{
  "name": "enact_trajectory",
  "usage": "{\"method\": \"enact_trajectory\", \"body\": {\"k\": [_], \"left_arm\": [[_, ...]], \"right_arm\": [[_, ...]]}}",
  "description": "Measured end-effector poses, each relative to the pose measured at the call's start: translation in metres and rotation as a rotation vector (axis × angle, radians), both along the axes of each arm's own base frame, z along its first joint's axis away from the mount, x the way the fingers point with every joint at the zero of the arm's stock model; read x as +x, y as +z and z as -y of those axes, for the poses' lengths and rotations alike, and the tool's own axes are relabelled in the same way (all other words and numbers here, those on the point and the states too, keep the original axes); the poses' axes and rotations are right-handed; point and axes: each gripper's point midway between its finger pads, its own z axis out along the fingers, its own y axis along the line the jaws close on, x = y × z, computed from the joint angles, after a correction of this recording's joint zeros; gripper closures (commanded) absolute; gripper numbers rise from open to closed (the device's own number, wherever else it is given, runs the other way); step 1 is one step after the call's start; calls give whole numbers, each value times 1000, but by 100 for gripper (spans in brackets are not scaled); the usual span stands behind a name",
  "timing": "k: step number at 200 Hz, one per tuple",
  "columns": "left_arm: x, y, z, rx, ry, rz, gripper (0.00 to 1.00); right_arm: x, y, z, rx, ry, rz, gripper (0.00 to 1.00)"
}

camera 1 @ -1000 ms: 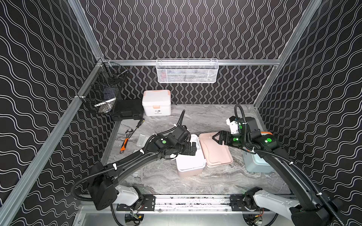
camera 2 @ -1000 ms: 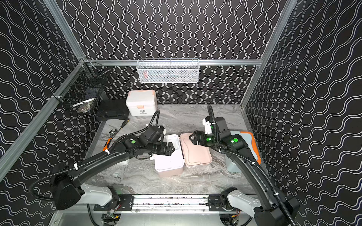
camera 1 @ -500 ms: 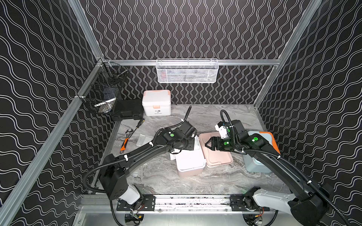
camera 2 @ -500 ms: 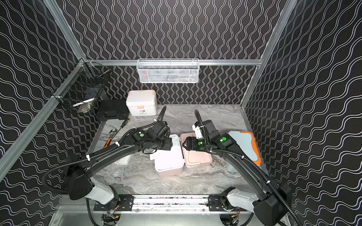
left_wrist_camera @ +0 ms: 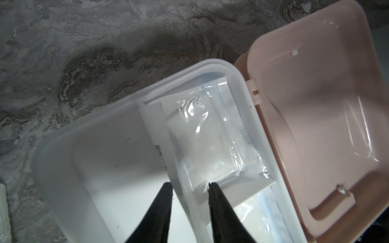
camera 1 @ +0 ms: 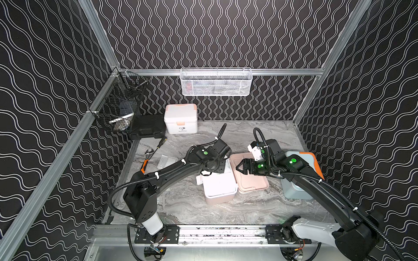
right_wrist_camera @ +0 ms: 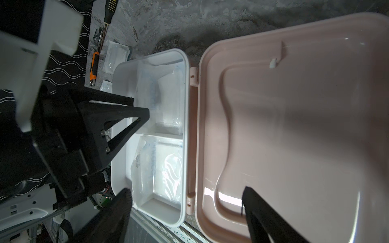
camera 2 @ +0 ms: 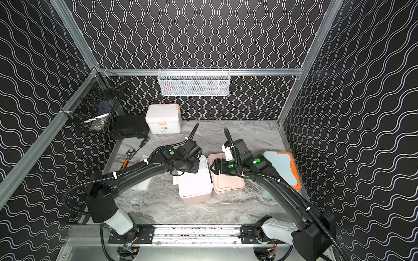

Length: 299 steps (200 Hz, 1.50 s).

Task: Open first aid kits and take out gauze
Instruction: Pick up the gauze from the first aid kit, then place the gauze at the center of the board.

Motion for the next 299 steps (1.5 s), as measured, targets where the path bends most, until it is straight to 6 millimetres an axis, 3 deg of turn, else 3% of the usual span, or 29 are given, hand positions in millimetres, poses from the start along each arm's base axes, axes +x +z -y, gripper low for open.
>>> {"method": "enact_trajectory", "body": {"k": [58, 105, 132, 174, 206, 230, 258, 299], "left_arm": [[-1, 2, 0, -4, -2, 2, 100], [-3, 40, -1, -74, -5, 68, 100], [-5, 58, -3, -97, -7, 94, 100], [-10, 92, -19, -128, -5, 152, 100], [-7, 113, -53, -130, 52, 191, 100], [1, 120, -95, -122, 135, 210, 100], [7, 113, -146, -75, 238, 192, 100], [14, 78, -188, -11, 298, 98, 100]], "right_arm": [[-1, 0, -3, 8, 13, -2, 14], [-1, 4, -6, 15, 21, 4, 12], [-2, 8, -8, 20, 29, 13, 3], [-9, 15, -16, 34, 63, 28, 0], [-12, 30, -30, 60, 105, 65, 0], [-15, 32, -36, 62, 126, 69, 0], [-21, 36, -46, 68, 171, 82, 0], [-38, 36, -74, 60, 284, 91, 0]]}}
